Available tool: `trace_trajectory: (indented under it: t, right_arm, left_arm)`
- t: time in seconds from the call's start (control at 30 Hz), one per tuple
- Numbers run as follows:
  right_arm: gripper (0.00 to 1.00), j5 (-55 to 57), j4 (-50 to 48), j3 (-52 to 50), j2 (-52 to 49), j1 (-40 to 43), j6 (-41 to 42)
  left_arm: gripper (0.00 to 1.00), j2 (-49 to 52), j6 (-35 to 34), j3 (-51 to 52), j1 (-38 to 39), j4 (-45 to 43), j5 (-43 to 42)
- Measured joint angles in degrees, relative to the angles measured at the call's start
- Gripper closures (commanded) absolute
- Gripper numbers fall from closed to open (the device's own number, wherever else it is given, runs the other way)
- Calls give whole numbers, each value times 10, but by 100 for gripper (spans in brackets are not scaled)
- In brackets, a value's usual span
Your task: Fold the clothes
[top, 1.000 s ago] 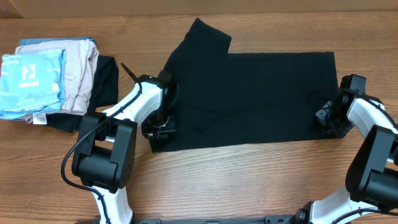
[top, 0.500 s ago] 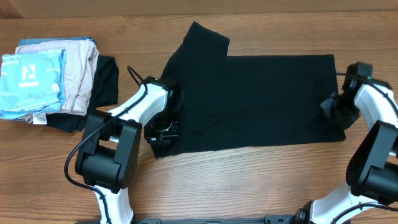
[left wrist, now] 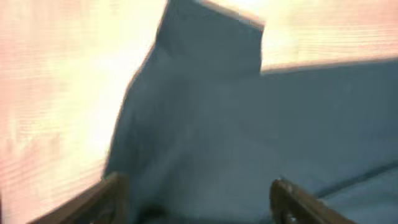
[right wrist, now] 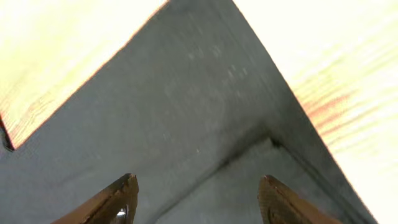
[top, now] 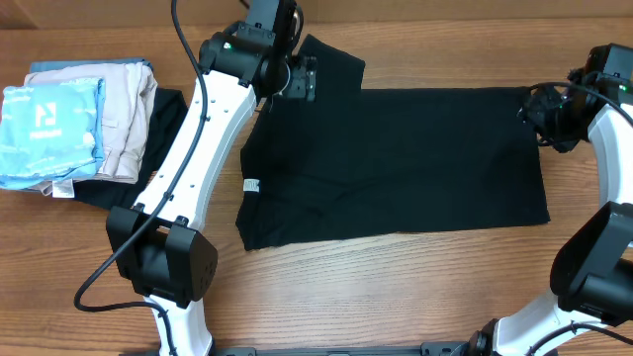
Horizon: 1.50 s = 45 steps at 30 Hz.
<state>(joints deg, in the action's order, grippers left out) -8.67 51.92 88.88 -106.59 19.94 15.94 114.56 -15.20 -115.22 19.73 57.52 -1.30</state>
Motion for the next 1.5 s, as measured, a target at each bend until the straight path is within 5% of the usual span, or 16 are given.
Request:
trace_trajectory:
  t: [0.03, 0.1, 0.27, 0.47, 0.63, 0.8, 1.1, 1.3, 1.37, 1.43, 1.47, 1.5]
  right_arm:
    - [53, -1, -16, 0, 0, 0, -5]
    - [66, -1, -53, 1, 0, 0, -12]
    - [66, -1, -146, 1, -1, 0, -14]
    - [66, -2, -236, 4, -75, -2, -63]
    - [44, 20, -307, 3, -179, -5, -108]
    - [42, 31, -325, 4, -181, -5, -127]
    - [38, 31, -298, 4, -181, -5, -130]
    - [38, 32, -287, 4, -181, -5, -130]
    - [33, 31, -287, 4, -181, -5, -130]
    - [25, 31, -284, 5, -181, -5, -132]
    - [24, 31, -273, 12, -181, -5, -131]
    - [24, 32, -258, 23, -181, -5, -130]
  left_arm:
    - [57, 1, 9, 0, -1, -31, 3]
    - [91, 17, 23, -2, -4, -70, 7]
    - [88, 177, 52, -6, -11, -248, 11]
    - [89, 274, 54, -5, -14, -285, 11]
    - [68, 274, 67, -5, -43, -304, 11]
    - [77, 274, 68, -5, -57, -344, -21]
    - [96, 284, 66, -17, -56, -236, -5]
    - [96, 278, 66, -26, -56, -171, 13]
    - [75, 275, 66, -27, -56, -149, 16]
    - [65, 274, 67, -28, -56, -144, 15]
    - [43, 274, 66, -34, -56, -138, 15]
    - [34, 274, 66, -40, -56, -130, 17]
